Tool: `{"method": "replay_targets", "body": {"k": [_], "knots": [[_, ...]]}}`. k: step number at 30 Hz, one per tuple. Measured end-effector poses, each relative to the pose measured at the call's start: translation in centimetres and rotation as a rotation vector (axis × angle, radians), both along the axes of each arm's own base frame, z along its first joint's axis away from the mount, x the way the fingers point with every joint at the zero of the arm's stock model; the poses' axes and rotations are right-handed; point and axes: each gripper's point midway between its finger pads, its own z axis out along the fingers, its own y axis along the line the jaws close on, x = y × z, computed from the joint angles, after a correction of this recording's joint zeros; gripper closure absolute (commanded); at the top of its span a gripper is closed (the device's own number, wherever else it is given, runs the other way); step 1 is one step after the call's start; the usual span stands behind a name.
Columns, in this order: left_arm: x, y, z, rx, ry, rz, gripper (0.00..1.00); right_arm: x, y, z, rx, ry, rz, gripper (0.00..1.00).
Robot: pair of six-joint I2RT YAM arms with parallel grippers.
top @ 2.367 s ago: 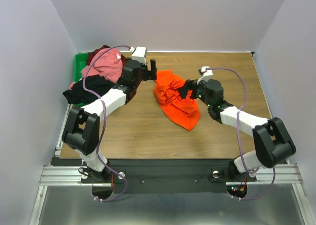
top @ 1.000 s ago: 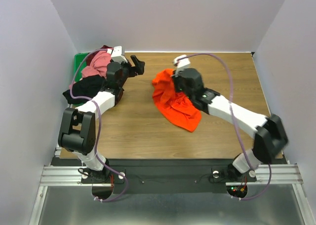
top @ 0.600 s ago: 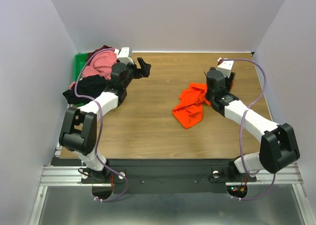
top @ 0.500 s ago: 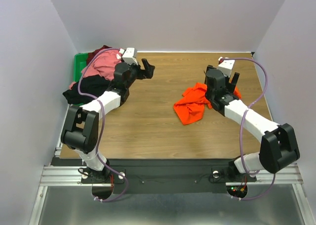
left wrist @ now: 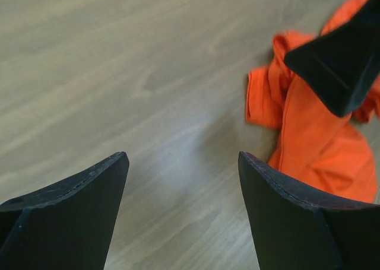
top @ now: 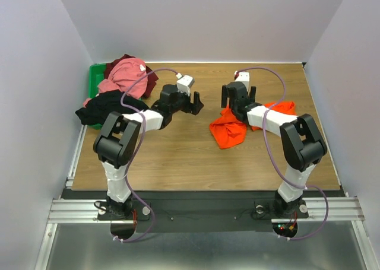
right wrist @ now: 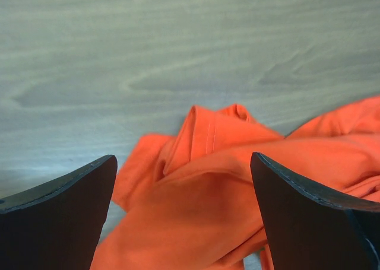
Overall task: Fold and stack the t-shirts
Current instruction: Flatten the tshirt out
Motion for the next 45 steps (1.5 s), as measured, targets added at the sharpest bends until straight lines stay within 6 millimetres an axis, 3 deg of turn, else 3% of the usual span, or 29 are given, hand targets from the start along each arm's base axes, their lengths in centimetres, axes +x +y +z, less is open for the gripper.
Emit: {"method": "replay_targets", "body": {"k": [2, 7, 18, 28, 40, 45], "knots": [[-0.7, -0.6, -2.6, 0.028, 0.052, -0.037, 0.17, -0.3, 0.1, -1.6, -0.009, 0.041, 0.006, 0.00], [-2.1, -1.7, -6.1, 0.081, 0.132, -0.118, 0.19, -0.2, 0.0, -1.4, 0.001, 0.034, -0.005, 0.00], [-4.1, -4.6, -5.3, 0.096, 0.095, -0.268, 0.19, 0.0, -0.6, -1.5, 0.025, 0.032, -0.025, 0.00], [-5.3, -5.4, -8.3, 0.154, 0.154, -0.316, 0.18, 0.1, -0.7, -1.6, 0.044, 0.036, -0.022, 0.00], [-6.3, -7.3, -8.3, 0.154, 0.146, -0.382, 0.19, 0.6, -0.8, -2.0, 0.056, 0.046, -0.022, 0.00], [-6.6, -7.6, -8.3, 0.149, 0.149, -0.399, 0.18, 1.0, -1.8, -2.8, 0.066, 0.061, -0.045, 0.00]]}}
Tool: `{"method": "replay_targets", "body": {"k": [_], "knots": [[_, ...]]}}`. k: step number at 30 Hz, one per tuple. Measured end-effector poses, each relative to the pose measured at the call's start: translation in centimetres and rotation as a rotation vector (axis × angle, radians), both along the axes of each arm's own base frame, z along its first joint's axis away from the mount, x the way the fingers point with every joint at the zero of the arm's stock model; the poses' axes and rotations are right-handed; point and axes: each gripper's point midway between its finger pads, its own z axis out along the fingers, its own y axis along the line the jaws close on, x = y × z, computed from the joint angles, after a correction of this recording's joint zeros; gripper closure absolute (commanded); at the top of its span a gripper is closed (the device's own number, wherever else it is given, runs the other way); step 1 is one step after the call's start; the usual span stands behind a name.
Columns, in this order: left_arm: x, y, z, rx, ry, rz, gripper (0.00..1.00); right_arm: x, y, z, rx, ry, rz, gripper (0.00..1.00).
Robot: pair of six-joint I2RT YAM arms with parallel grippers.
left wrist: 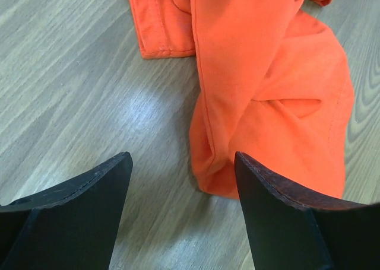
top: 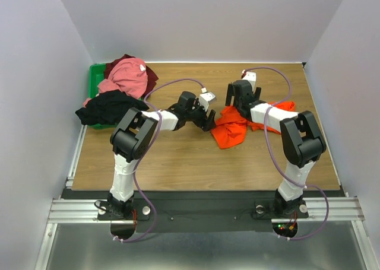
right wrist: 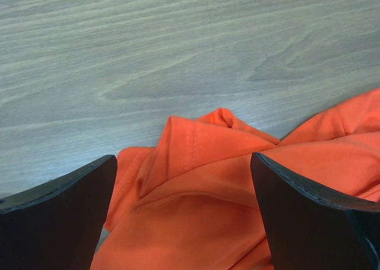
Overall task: Fold and stack the t-shirts
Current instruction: Flatten the tshirt out
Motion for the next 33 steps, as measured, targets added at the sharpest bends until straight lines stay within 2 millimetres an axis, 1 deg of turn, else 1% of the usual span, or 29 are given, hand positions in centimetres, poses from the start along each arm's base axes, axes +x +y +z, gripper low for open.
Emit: {"method": "replay_targets", "body": {"k": [5, 8, 9, 11, 12, 14, 15, 16, 17, 18, 20, 21, 22, 24, 25, 26, 27, 28, 30, 31, 32, 33], "knots": [[-0.3, -0.2, 0.0, -0.002, 0.002, -0.014, 0.20, 0.3, -1.3, -0.4, 0.019, 0.010, -0.026, 0.00], [-0.5, -0.2, -0.1, 0.001, 0.003, -0.020, 0.29, 0.6, -1.9, -0.8, 0.032, 0.017, -0.040, 0.00], [-0.5, -0.3, -0.1, 0.002, 0.004, -0.022, 0.39, 0.8, -2.1, -1.0, 0.035, 0.020, -0.044, 0.00], [-0.7, -0.3, -0.2, 0.003, 0.008, -0.033, 0.49, 1.4, -2.4, -1.6, 0.039, 0.029, -0.053, 0.00], [-0.8, -0.3, -0.3, 0.003, 0.010, -0.039, 0.58, 1.6, -2.5, -2.1, 0.039, 0.036, -0.056, 0.00], [-1.0, -0.4, -0.4, 0.004, 0.016, -0.044, 0.69, 1.7, -2.7, -2.8, 0.041, 0.052, -0.059, 0.00], [-1.1, -0.4, -0.5, 0.006, 0.016, -0.049, 0.80, 1.6, -3.0, -3.3, 0.042, 0.064, -0.063, 0.00], [-1.2, -0.4, -0.7, 0.009, 0.021, -0.053, 0.87, 1.6, -3.1, -3.8, 0.044, 0.075, -0.067, 0.00], [-1.2, -0.4, -0.7, 0.011, 0.021, -0.055, 0.97, 1.6, -3.3, -4.1, 0.047, 0.082, -0.071, 0.00], [-1.2, -0.4, -0.8, 0.012, 0.023, -0.053, 1.00, 1.6, -3.5, -4.4, 0.052, 0.088, -0.074, 0.00], [-1.2, -0.3, -0.8, 0.015, 0.025, -0.046, 1.00, 1.7, -3.9, -4.8, 0.063, 0.098, -0.082, 0.00], [-1.1, -0.3, -0.9, 0.018, 0.025, -0.037, 1.00, 1.9, -4.1, -5.1, 0.071, 0.102, -0.086, 0.03], [-0.9, -0.1, -0.9, 0.023, 0.023, -0.023, 1.00, 2.1, -4.4, -5.4, 0.083, 0.107, -0.093, 0.13], [-0.4, 0.3, -0.5, 0.033, 0.014, 0.017, 1.00, 2.3, -4.9, -5.7, 0.095, 0.111, -0.100, 0.29], [-0.2, 0.7, -0.1, 0.041, 0.006, 0.045, 1.00, 2.5, -5.0, -5.6, 0.107, 0.110, -0.098, 0.52], [-0.1, 1.0, 0.6, 0.042, -0.006, 0.068, 1.00, 2.7, -5.0, -5.5, 0.121, 0.108, -0.098, 0.64], [0.1, 1.4, 1.7, 0.041, -0.024, 0.096, 1.00, 2.8, -5.0, -5.5, 0.127, 0.110, -0.090, 0.74], [0.3, 2.0, 3.0, 0.040, -0.051, 0.137, 1.00, 2.8, -4.8, -5.5, 0.141, 0.113, -0.085, 0.88], [0.4, 3.1, 6.5, 0.017, -0.113, 0.205, 1.00, 2.8, -4.5, -5.6, 0.165, 0.118, -0.074, 1.00], [0.4, 3.4, 8.3, 0.001, -0.145, 0.231, 1.00, 2.8, -3.9, -5.7, 0.185, 0.122, -0.060, 1.00], [0.4, 3.8, 10.4, -0.025, -0.182, 0.267, 1.00, 2.7, -3.4, -5.6, 0.197, 0.124, -0.044, 1.00], [0.1, 4.3, 12.8, -0.055, -0.223, 0.304, 1.00, 2.5, -2.3, -5.2, 0.224, 0.122, -0.018, 1.00]]}}
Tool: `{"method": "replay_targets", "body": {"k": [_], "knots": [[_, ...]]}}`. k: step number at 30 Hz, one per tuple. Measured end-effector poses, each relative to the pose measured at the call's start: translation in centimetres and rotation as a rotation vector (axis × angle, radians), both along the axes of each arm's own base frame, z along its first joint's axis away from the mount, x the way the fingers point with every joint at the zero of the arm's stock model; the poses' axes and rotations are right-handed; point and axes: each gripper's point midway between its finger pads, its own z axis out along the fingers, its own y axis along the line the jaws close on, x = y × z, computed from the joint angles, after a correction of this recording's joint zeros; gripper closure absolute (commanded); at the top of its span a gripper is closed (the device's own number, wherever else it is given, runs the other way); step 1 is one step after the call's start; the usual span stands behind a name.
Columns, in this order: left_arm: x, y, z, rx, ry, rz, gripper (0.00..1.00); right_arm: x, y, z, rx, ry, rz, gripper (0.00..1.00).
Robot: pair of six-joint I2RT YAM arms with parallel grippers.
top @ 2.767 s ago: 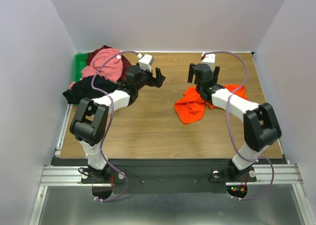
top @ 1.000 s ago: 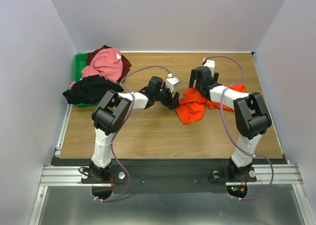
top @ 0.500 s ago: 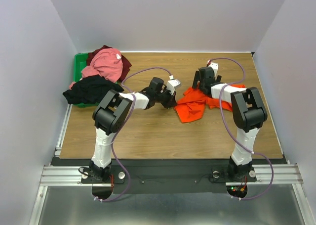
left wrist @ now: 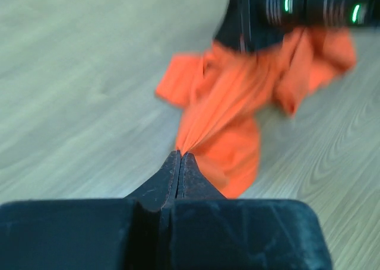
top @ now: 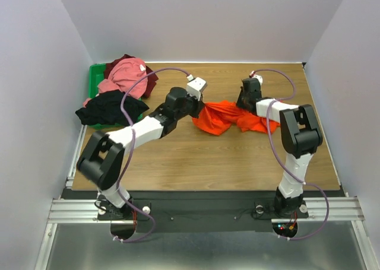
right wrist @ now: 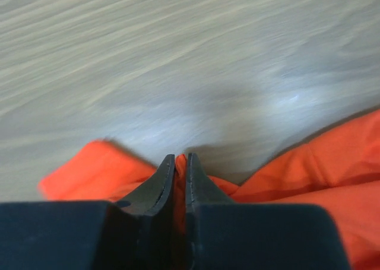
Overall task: Fold and stack the t-shirts
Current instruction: Flatten the tshirt out
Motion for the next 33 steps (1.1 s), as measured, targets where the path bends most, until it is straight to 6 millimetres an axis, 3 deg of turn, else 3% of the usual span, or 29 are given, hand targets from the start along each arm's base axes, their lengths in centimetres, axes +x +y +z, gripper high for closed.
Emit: {"method": "replay_targets", "body": {"k": [2, 4, 8, 11, 13, 16, 19, 23, 24, 25, 27, 31, 33], "knots": [[-0.6, 1.2, 2.4, -0.021, -0.047, 0.070, 1.00, -0.8, 1.5, 1.5, 0.034, -0.018, 0.037, 1.00], [-1.2, 2.6, 3.6, -0.026, -0.075, 0.135, 1.00, -2.3, 2.0, 4.6, 0.056, -0.067, 0.055, 1.00], [-2.8, 3.9, 5.5, -0.025, -0.129, 0.231, 1.00, -5.0, 1.2, 14.1, 0.106, -0.267, 0.050, 1.00], [-4.9, 3.7, 8.5, -0.054, -0.192, 0.270, 1.00, -7.5, 0.6, 19.7, 0.126, -0.401, 0.041, 1.00], [-6.4, 3.9, 10.7, -0.080, -0.229, 0.304, 1.00, -9.7, 0.6, 22.9, 0.141, -0.484, 0.046, 1.00], [-8.2, 4.4, 13.0, -0.118, -0.261, 0.344, 1.00, -12.5, 1.1, 25.7, 0.166, -0.564, 0.070, 1.00], [-10.4, 4.9, 14.6, -0.141, -0.276, 0.376, 1.00, -14.9, 1.6, 27.5, 0.195, -0.619, 0.106, 0.95], [-11.3, 5.5, 15.3, -0.151, -0.283, 0.418, 1.00, -15.9, 2.1, 28.9, 0.220, -0.657, 0.142, 0.67], [-11.0, 6.1, 15.0, -0.133, -0.285, 0.453, 1.00, -15.7, 2.2, 28.6, 0.202, -0.650, 0.147, 0.59], [-10.4, 7.2, 14.5, -0.098, -0.287, 0.518, 1.00, -15.1, 1.9, 28.2, 0.183, -0.637, 0.134, 0.44], [-9.4, 9.7, 13.2, -0.018, -0.289, 0.647, 1.00, -13.9, 1.2, 26.5, 0.140, -0.594, 0.103, 0.26], [-7.7, 13.1, 10.6, 0.123, -0.273, 0.807, 1.00, -12.4, 0.7, 22.8, 0.082, -0.496, 0.074, 0.19], [-7.1, 14.2, 9.8, 0.160, -0.261, 0.842, 1.00, -12.2, 0.8, 21.9, 0.072, -0.471, 0.077, 0.19]]}}
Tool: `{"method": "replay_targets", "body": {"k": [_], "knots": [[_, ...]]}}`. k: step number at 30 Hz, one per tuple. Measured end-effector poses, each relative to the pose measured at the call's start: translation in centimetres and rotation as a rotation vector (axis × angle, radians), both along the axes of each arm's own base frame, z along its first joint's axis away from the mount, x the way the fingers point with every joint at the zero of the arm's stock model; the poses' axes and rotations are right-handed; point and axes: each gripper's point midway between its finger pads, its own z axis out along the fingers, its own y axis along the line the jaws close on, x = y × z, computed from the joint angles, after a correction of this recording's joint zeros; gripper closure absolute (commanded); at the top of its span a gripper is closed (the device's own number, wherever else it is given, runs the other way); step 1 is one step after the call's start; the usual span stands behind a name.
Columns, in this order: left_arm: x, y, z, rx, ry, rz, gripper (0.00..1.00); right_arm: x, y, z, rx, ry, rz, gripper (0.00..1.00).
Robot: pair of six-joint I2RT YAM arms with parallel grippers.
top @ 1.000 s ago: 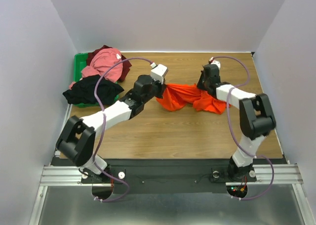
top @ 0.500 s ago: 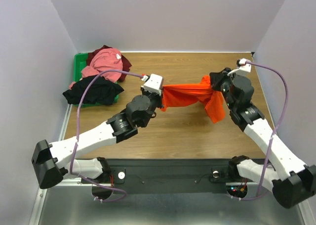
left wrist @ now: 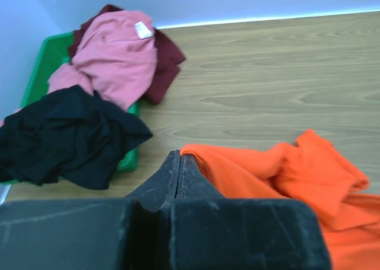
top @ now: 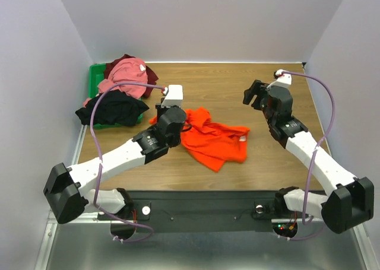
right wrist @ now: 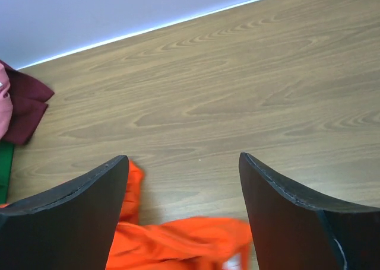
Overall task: Fold and stack the t-shirts
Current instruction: Flatten the tshirt out
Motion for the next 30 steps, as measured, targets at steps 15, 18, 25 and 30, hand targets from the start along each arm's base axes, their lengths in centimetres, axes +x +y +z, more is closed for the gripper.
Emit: {"method": "replay_targets", "body": {"k": [15, 18, 25, 30], "knots": [[3.2, 1.8, -3.0, 0.022, 0.068, 0.045, 1.00, -2.0, 9.0, -18.4, -0.160, 0.428, 0.284, 0.19], [3.3, 1.5, -3.0, 0.012, 0.067, 0.032, 1.00, -3.6, 8.7, -21.7, -0.175, 0.515, 0.308, 0.19], [3.3, 1.0, -3.0, 0.002, 0.071, 0.005, 1.00, -4.2, 9.4, -23.1, -0.150, 0.536, 0.352, 0.84], [3.4, 0.8, -2.9, -0.009, 0.064, -0.002, 1.00, -3.6, 9.4, -23.1, -0.149, 0.525, 0.335, 1.00]]}}
